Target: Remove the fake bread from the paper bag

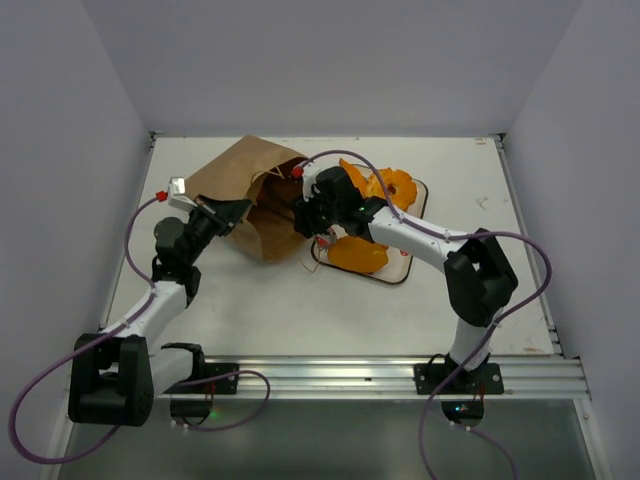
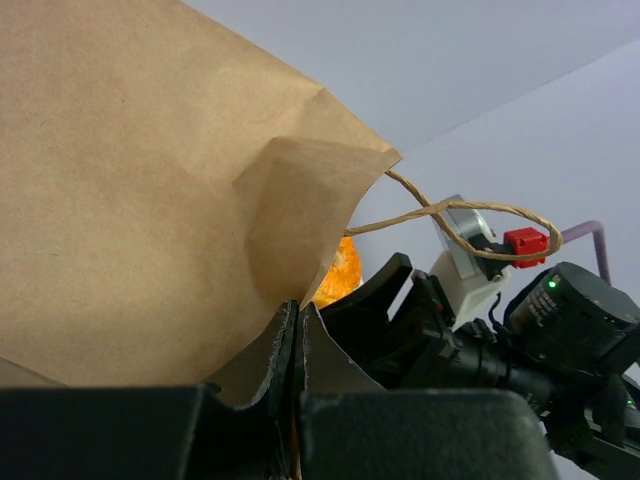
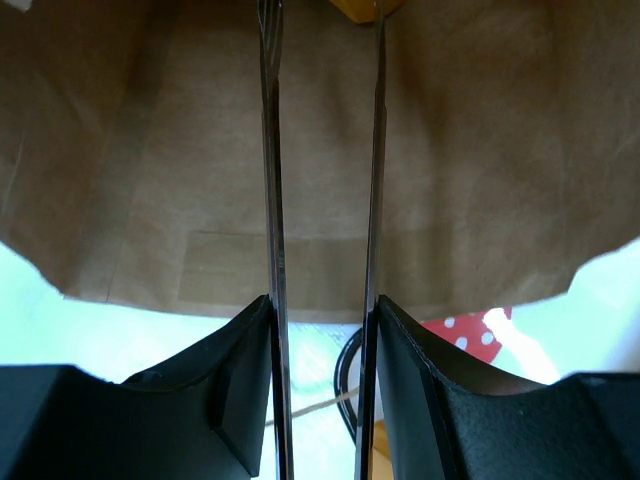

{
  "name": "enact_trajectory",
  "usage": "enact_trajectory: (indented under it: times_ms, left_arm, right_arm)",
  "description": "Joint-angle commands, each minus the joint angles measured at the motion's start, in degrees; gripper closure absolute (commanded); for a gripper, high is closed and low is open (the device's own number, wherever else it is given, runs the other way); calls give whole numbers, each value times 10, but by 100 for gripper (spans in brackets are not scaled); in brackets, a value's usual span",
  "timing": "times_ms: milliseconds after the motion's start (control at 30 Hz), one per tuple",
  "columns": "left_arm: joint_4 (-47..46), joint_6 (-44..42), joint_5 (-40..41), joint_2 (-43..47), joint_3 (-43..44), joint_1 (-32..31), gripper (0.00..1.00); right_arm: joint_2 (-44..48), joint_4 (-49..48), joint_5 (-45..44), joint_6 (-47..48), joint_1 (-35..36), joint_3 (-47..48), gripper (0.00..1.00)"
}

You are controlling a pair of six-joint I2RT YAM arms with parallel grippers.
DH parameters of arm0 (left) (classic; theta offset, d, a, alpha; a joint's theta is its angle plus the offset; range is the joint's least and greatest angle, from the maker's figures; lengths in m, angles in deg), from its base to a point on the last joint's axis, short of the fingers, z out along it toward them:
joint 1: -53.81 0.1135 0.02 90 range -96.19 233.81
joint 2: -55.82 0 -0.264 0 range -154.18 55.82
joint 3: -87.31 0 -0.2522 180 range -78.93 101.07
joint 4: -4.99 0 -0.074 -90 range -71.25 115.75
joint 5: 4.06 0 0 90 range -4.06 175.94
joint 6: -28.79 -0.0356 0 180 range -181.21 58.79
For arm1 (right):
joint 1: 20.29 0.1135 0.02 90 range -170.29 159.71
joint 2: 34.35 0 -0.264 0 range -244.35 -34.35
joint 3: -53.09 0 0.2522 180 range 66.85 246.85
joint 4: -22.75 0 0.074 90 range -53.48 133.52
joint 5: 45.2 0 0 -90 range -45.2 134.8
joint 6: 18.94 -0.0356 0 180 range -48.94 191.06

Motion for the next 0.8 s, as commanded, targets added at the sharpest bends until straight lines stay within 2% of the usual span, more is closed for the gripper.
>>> enact_trajectory:
  times_ms: [0,767]
  left_arm:
    - [-53,24,-11,7,6,-3,98]
    - [-72,64,-29,16,3,-12,98]
  right_arm:
    - [-11,-9,8,-19,1,47,54]
    - [-103,15,-11,-19,0,114,57]
